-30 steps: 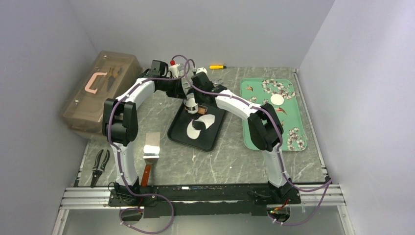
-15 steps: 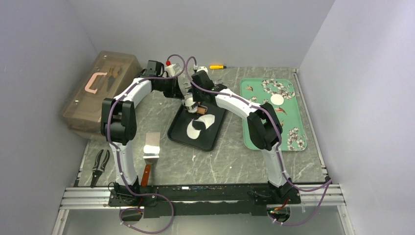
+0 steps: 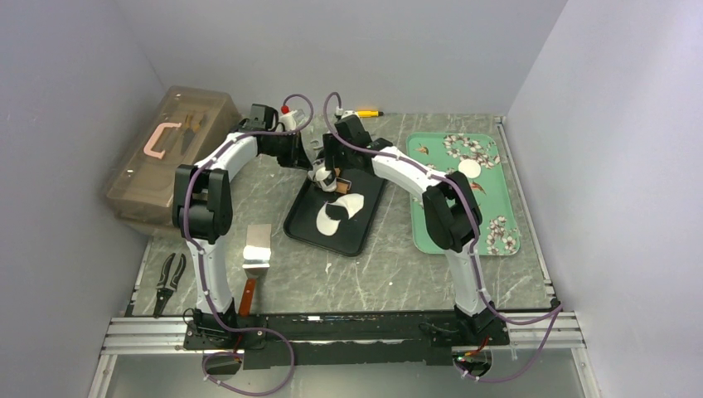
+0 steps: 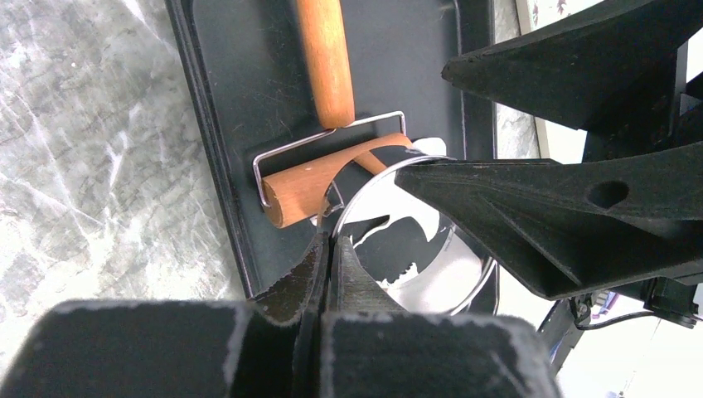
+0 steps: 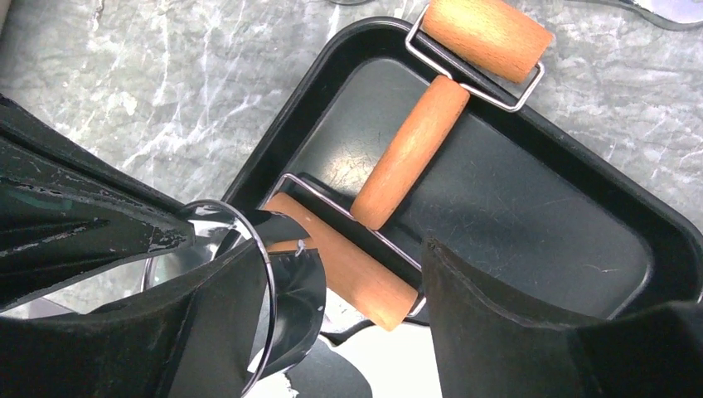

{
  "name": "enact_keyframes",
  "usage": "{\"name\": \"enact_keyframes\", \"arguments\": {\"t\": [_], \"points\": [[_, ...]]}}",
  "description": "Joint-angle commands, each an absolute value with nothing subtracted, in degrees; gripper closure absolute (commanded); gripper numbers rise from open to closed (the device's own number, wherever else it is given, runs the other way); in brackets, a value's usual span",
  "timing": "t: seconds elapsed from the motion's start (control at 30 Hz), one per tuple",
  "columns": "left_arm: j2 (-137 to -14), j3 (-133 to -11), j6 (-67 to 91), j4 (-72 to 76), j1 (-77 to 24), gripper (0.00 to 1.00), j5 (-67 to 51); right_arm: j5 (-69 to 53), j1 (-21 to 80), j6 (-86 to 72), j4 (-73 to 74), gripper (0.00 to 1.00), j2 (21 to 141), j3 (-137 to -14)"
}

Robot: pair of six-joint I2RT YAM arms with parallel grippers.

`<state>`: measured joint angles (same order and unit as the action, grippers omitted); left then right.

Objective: Roll out the dumpling wrappers from the dough

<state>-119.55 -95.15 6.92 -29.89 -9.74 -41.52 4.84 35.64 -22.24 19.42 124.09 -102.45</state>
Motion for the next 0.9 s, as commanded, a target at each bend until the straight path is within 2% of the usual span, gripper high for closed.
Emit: {"name": "enact_keyframes", "arguments": {"t": [0.0, 0.1, 0.23, 0.4, 0.5, 0.6, 0.67, 0.73, 0.77, 0.87], "points": [[-118.72, -96.43, 6.85, -31.05, -9.35, 1.0, -43.9, 3.3, 34.82, -20.81, 15.58, 0.3, 120.41, -102.81], [-118.68, -96.69, 7.02, -31.04, -9.32, 1.0, -43.72, 1.68, 34.79, -19.41, 11.16, 0.27, 115.98, -98.37], [-118.88, -96.69, 6.79, -31.22, -9.32, 1.0, -43.27, 1.24, 34.87, -15.92, 3.59, 0.11, 108.98, -90.62], [-118.52, -95.74, 6.85, -30.81, -9.32, 1.0, -43.15, 0.86, 35.62, -10.97, -1.4, 0.09, 104.06, -84.95], [-118.13, -95.92, 6.66, -30.91, -9.32, 1.0, -42.68, -1.6, 39.02, -2.58, -11.2, 0.09, 97.81, -74.28], [-117.55, -95.66, 6.29, -30.91, -9.29, 1.0, -42.25, -8.04, 45.44, 9.56, -25.28, 0.09, 89.61, -59.29], [-117.42, -95.63, 6.16, -30.88, -9.32, 1.0, -42.04, -13.37, 49.34, 16.48, -29.6, 0.09, 87.15, -52.82], [-117.47, -95.63, 6.14, -30.94, -9.3, 1.0, -41.91, -25.36, 52.06, 24.55, -27.69, 0.07, 87.93, -50.35], [-117.5, -95.62, 6.15, -31.0, -9.27, 1.0, -41.86, -27.37, 53.45, 26.93, -26.97, 0.02, 89.47, -49.84], [-117.51, -95.39, 6.08, -30.93, -9.3, 1.0, -41.79, -32.49, 56.96, 28.66, -28.47, 0.01, 95.24, -50.9]]}}
